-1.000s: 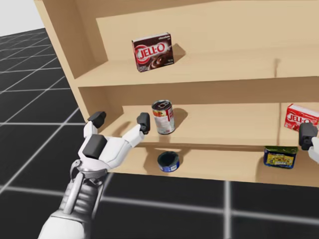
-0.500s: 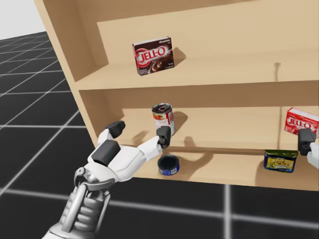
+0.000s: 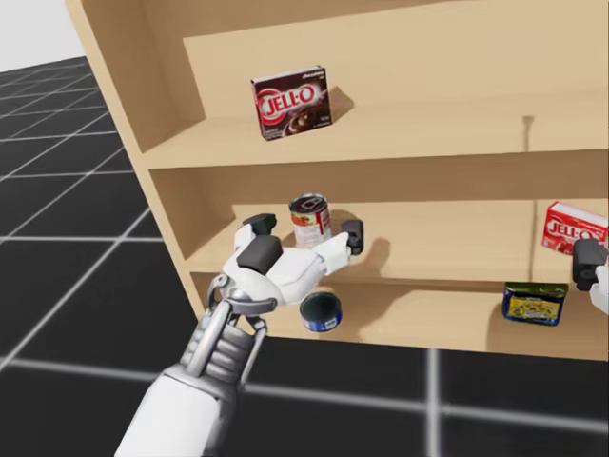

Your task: Retrieve the soup can from the shelves.

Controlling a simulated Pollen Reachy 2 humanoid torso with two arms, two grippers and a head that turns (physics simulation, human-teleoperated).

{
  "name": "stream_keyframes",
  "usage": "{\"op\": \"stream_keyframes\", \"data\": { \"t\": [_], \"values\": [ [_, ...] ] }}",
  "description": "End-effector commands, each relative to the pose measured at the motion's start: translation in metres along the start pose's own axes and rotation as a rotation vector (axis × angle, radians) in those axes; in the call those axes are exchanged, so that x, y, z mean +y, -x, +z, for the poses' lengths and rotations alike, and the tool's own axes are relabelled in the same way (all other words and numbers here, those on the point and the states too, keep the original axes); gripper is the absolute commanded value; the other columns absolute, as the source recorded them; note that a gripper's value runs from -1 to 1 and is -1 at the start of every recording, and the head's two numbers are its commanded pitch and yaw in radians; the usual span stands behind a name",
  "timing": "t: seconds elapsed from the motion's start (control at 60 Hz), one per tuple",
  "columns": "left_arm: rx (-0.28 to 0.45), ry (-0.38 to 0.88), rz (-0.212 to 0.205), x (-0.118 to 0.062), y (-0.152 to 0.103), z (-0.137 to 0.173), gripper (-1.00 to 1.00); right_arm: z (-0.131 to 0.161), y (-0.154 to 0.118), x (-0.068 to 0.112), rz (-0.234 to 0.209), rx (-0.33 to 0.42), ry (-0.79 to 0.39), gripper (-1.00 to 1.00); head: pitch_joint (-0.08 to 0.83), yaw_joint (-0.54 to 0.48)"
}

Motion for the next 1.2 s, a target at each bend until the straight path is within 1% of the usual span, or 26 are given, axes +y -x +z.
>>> {"op": "stream_keyframes", "data": {
  "t": [0.017, 0.033, 0.083, 0.117, 0.15, 0.217, 0.267, 0.3, 0.317, 0.333, 0.35, 0.367, 0.4, 0.517, 0.567, 0.617, 0.717, 0.817, 0.883, 0.95, 1.0, 1.15, 1.2],
  "values": [
    [0.036, -0.027, 0.048, -0.006, 0.007, -0.029, -1.0, 0.001, -0.001, 0.001, -0.006, -0.005, 0.005, -1.0, 0.442, 0.28],
    [0.038, -0.036, 0.045, -0.005, 0.008, -0.033, -1.0, 0.001, -0.001, 0.001, -0.006, -0.006, 0.006, -1.0, 0.442, 0.28],
    [0.043, -0.038, 0.056, -0.003, 0.01, -0.039, -1.0, 0.001, -0.001, 0.001, -0.007, -0.007, 0.006, -1.0, 0.443, 0.28],
    [0.044, -0.043, 0.055, -0.002, 0.011, -0.043, -1.0, 0.001, -0.001, 0.0, -0.005, -0.008, 0.006, -1.0, 0.443, 0.28],
    [0.051, -0.047, 0.066, -0.001, 0.013, -0.047, -1.0, 0.002, -0.001, 0.0, -0.005, -0.009, 0.007, -1.0, 0.443, 0.27],
    [0.05, -0.051, 0.065, 0.0, 0.016, -0.052, -1.0, 0.002, -0.001, 0.0, -0.003, -0.01, 0.009, -1.0, 0.444, 0.27],
    [0.06, -0.051, 0.073, 0.001, 0.018, -0.057, -1.0, 0.002, -0.001, 0.0, -0.002, -0.009, 0.011, -1.0, 0.446, 0.27],
    [0.068, -0.054, 0.07, 0.001, 0.021, -0.059, -1.0, 0.002, -0.001, 0.0, -0.001, -0.008, 0.012, -1.0, 0.447, 0.27],
    [0.073, -0.055, 0.072, 0.001, 0.021, -0.059, -0.88, 0.002, -0.001, 0.0, -0.001, -0.008, 0.012, -1.0, 0.447, 0.27],
    [0.076, -0.055, 0.073, 0.001, 0.022, -0.059, -0.81, 0.002, -0.001, 0.0, -0.001, -0.008, 0.013, -1.0, 0.448, 0.27],
    [0.079, -0.054, 0.079, 0.001, 0.023, -0.059, -0.35, 0.002, -0.001, 0.0, 0.0, -0.008, 0.014, -1.0, 0.448, 0.27],
    [0.086, -0.051, 0.083, 0.001, 0.025, -0.06, 0.74, 0.002, -0.001, 0.0, 0.0, -0.007, 0.014, -1.0, 0.448, 0.27],
    [0.091, -0.048, 0.078, 0.0, 0.026, -0.058, 0.98, 0.002, -0.001, 0.0, 0.001, -0.008, 0.014, -1.0, 0.448, 0.27],
    [0.089, -0.036, 0.072, -0.003, 0.026, -0.055, 1.0, 0.002, -0.001, 0.0, 0.001, -0.008, 0.014, -1.0, 0.449, 0.26],
    [0.076, -0.028, 0.069, -0.004, 0.023, -0.054, 1.0, 0.002, -0.001, 0.0, 0.001, -0.007, 0.014, -1.0, 0.448, 0.26],
    [0.055, -0.02, 0.062, -0.005, 0.018, -0.054, 1.0, 0.002, -0.001, 0.0, 0.0, -0.008, 0.015, -1.0, 0.447, 0.26],
    [-0.012, 0.002, 0.045, -0.007, 0.004, -0.049, 1.0, 0.002, -0.001, 0.0, -0.002, -0.008, 0.015, -1.0, 0.444, 0.26],
    [-0.048, 0.003, 0.037, -0.008, -0.008, -0.04, 1.0, 0.001, -0.001, 0.0, -0.002, -0.007, 0.016, -1.0, 0.442, 0.26],
    [-0.068, -0.005, 0.026, -0.009, -0.017, -0.028, 1.0, 0.001, -0.001, 0.0, -0.001, -0.007, 0.016, -1.0, 0.441, 0.26],
    [-0.088, -0.004, 0.02, -0.01, -0.021, -0.017, 1.0, 0.001, -0.002, 0.0, -0.002, -0.008, 0.016, -1.0, 0.443, 0.26],
    [-0.105, -0.002, 0.005, -0.012, -0.023, -0.007, 1.0, 0.001, -0.002, 0.0, -0.002, -0.008, 0.015, -1.0, 0.443, 0.26],
    [-0.097, 0.002, -0.008, -0.014, -0.025, 0.02, 1.0, 0.001, -0.001, 0.0, 0.0, -0.005, 0.015, -1.0, 0.442, 0.26],
    [-0.094, 0.0, -0.012, -0.014, -0.025, 0.033, 1.0, 0.001, -0.001, -0.001, -0.008, -0.001, 0.014, -1.0, 0.443, 0.26]
  ]
}}
